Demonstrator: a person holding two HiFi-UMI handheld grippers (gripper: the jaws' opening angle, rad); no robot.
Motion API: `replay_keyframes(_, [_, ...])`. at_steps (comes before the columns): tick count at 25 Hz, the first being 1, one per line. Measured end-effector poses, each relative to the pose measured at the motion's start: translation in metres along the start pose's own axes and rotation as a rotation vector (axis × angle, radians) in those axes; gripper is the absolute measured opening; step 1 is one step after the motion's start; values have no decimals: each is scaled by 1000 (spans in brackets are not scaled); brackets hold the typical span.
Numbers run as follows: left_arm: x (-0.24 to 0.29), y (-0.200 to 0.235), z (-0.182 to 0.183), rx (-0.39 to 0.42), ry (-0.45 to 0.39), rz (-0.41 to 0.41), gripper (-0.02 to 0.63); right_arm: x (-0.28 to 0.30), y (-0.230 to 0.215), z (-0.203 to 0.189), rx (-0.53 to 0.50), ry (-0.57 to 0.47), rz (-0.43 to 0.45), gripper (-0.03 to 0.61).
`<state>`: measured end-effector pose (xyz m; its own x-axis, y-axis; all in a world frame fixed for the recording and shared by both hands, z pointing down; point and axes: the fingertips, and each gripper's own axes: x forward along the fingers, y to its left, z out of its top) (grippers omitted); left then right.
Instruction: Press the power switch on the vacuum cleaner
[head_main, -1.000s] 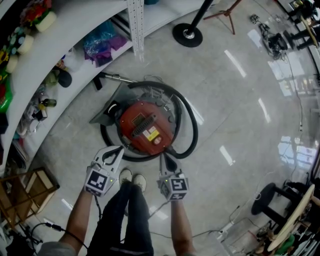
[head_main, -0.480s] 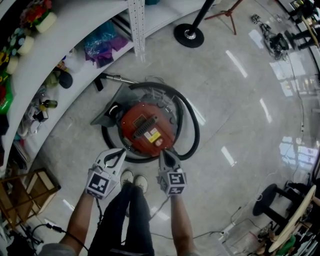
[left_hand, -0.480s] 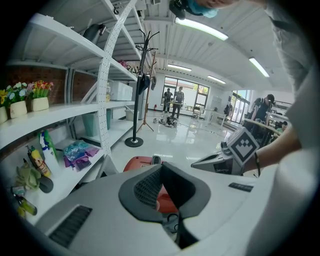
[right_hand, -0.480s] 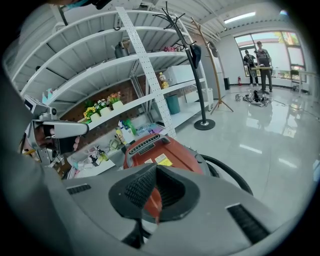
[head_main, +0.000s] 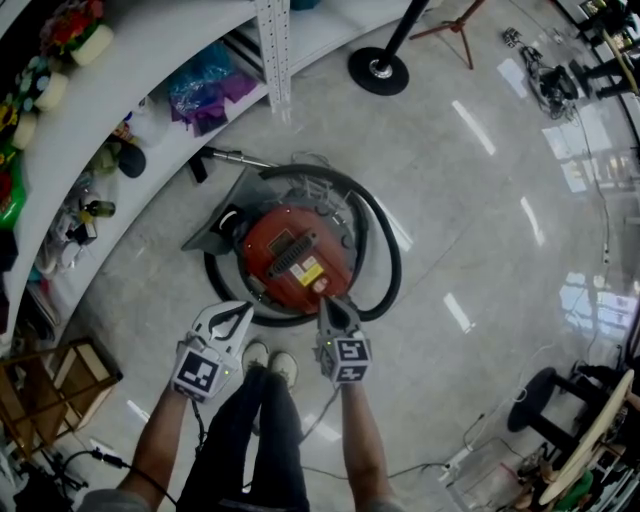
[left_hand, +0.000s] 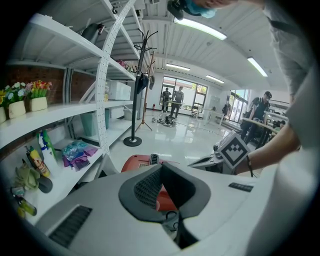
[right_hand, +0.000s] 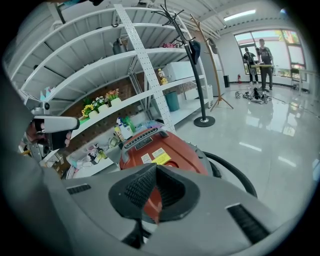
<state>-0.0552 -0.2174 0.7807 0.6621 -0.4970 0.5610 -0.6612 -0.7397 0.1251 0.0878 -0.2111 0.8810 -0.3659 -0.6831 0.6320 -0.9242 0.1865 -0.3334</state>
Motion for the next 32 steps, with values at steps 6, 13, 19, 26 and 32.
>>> replay_keyframes(6, [-4,1,-6,-7,6,2,6,7,-3,-7,10,4,-4,12])
replay_keyframes(13, [-4,-1,-7,-3,2,-2,6,14,-1,-5,5,-1,1,12])
replay_keyframes(19, [-6,-2,-7,-10,-4,0,6,16,-1,-10,5,7,3,12])
replay_keyframes(26, [-5,2,-6,-10,-6,7,6,21,-1,-10,5,8,2,12])
replay_keyframes(32, [-4,1,-6,-11,-12,5,6,22,-1,-10,13,2,3,12])
